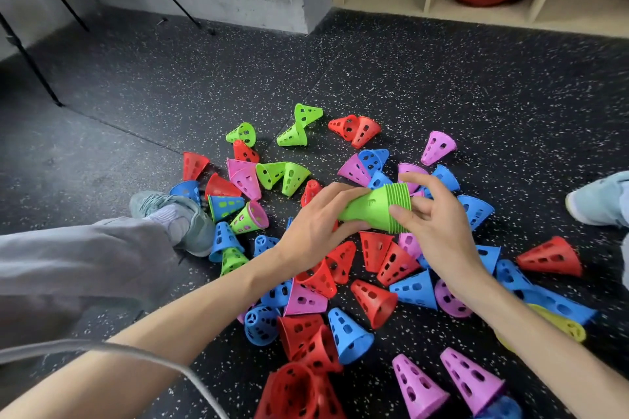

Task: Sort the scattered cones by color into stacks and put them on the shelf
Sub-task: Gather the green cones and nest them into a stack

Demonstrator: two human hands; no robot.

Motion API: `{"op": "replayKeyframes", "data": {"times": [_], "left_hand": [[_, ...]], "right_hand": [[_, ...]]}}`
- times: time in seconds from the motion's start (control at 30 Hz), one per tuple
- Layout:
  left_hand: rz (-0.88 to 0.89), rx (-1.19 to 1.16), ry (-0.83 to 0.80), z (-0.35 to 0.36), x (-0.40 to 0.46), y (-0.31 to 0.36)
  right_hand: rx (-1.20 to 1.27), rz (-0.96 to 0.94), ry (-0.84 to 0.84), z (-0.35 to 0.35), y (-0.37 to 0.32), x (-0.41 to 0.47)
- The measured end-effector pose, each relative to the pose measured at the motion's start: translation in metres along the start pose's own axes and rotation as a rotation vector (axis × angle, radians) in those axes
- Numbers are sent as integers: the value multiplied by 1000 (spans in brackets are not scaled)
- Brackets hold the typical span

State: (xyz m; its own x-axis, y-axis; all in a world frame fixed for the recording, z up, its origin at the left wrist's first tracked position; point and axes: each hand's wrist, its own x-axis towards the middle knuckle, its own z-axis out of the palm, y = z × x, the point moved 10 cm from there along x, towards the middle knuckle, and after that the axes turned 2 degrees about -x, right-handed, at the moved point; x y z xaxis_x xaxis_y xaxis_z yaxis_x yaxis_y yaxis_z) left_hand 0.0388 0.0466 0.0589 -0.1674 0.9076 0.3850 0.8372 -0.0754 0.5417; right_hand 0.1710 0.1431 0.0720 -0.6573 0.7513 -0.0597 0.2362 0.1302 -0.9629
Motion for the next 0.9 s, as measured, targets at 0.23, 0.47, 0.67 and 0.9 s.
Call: {"op": "replayKeyframes", "data": {"times": [0.23, 0.47, 0.67, 0.9], "left_hand": [[-21, -20, 54, 0, -2, -4], [-172, 5, -6, -5, -10, -39], [-486, 113, 41, -43, -54, -135], [-756, 287, -31, -76, -141, -225]], "right_hand": [[-32, 17, -48, 4, 6, 1], [-60, 13, -30, 10, 12, -2], [-71, 53, -17, 8, 24, -2], [-118, 79, -46, 14, 32, -3]]}}
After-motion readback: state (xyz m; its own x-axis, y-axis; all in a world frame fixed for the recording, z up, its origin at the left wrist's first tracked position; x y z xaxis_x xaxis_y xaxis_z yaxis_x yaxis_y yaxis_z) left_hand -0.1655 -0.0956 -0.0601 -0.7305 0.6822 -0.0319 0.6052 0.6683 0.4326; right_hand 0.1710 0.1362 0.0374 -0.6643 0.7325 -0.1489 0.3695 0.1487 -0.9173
